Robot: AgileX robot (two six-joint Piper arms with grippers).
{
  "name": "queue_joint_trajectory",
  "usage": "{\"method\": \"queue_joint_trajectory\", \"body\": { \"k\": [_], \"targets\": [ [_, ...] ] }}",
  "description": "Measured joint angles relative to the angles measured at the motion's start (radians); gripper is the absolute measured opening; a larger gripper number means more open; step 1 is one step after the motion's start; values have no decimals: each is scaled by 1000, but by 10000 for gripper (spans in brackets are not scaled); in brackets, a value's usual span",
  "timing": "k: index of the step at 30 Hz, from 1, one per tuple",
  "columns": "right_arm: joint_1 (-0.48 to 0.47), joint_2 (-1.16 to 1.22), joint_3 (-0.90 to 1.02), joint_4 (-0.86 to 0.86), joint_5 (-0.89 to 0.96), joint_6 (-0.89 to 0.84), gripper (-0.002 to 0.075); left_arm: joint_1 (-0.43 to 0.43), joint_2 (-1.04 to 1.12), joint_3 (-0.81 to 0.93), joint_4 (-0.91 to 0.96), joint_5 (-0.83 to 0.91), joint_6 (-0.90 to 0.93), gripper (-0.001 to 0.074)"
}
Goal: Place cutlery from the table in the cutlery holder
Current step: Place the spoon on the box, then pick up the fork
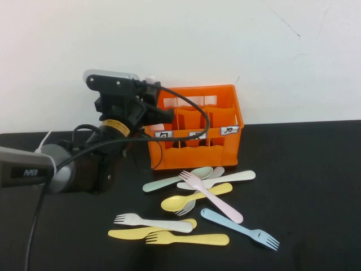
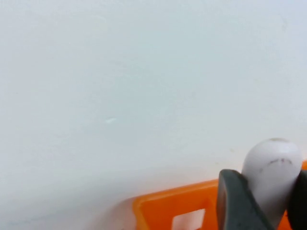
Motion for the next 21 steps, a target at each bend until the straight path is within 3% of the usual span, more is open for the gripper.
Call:
{"method": "queue_joint_trajectory", "body": {
  "k": [6,15,18,21],
  "targets": [
    [0,0,0,0,0,0,-3,0,-16,0,42,11,-2,307],
    [0,0,0,0,0,0,-3,0,-255,0,42,185,27,339],
    [0,0,0,0,0,0,-3,0,-357,0,42,333,68,300],
    [0,0,0,0,0,0,-3,0,-463,0,47,516,114,164]
  ]
}}
